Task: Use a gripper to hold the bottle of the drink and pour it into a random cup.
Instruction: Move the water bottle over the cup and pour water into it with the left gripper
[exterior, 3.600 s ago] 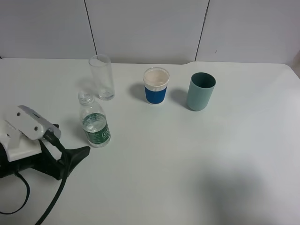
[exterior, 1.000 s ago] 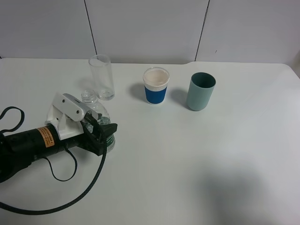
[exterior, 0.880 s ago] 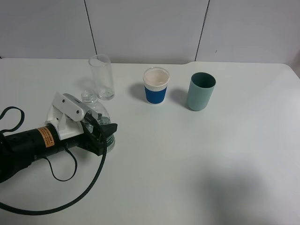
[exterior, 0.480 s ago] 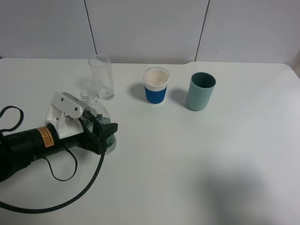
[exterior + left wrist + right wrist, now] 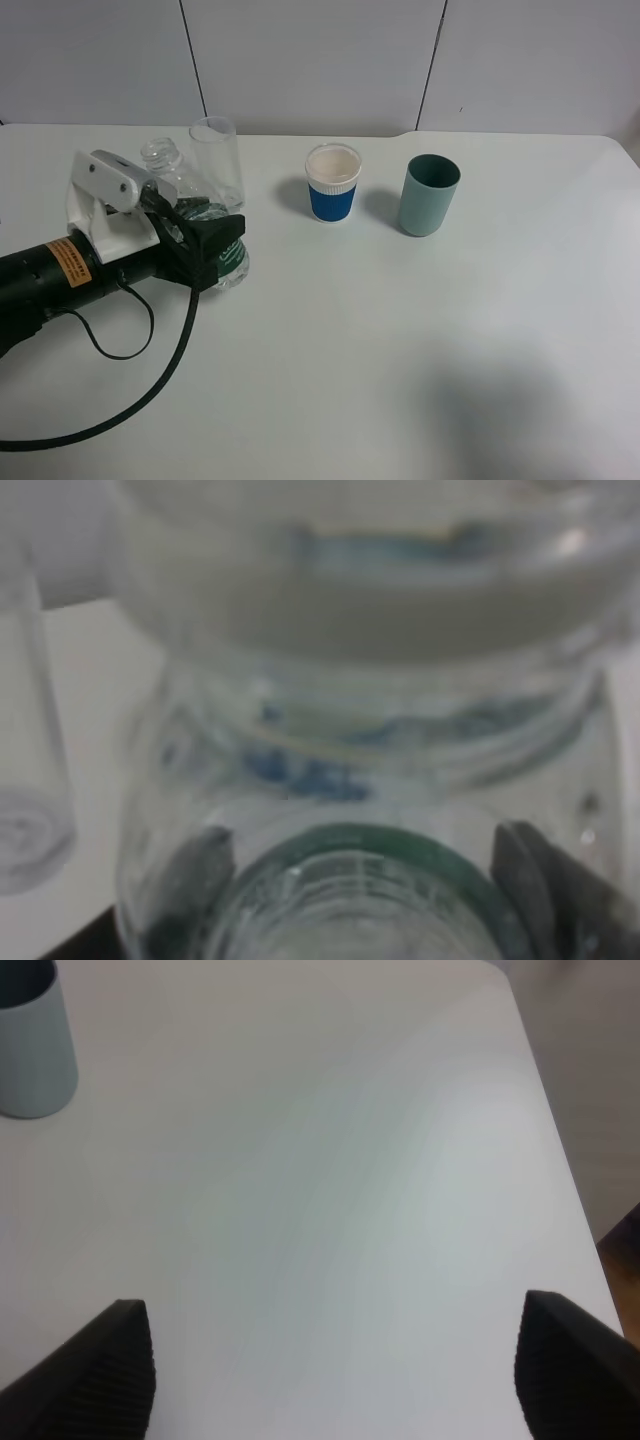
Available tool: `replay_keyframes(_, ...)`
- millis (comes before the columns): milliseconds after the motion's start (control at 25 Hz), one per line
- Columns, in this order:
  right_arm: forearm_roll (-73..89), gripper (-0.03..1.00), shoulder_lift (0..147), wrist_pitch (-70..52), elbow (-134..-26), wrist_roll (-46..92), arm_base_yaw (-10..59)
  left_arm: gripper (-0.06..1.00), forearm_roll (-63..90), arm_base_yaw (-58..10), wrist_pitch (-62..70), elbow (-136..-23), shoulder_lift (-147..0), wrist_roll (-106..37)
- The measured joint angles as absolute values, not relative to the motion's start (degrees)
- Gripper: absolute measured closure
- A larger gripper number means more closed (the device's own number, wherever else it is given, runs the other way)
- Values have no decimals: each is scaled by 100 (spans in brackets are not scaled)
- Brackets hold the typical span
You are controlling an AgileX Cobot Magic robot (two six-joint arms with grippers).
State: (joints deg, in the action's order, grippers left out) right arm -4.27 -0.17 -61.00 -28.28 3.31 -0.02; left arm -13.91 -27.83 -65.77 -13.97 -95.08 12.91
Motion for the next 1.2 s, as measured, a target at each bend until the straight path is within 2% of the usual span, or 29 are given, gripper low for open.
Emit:
replay_keyframes(480, -427, 23, -17, -6100, -2828, 331, -2, 41, -1466, -2783, -3864, -2304, -8038, 2124)
replay_keyframes(920, -427, 23, -17, -6100, -2828, 331, -2, 41, -1618, -2771, -1280, -3774, -7840, 1798)
replay_keyframes(1200, -427, 23, -17, -6100, -2828, 331, -2, 41, -1632, -2152, -463, -4102, -7840, 1616)
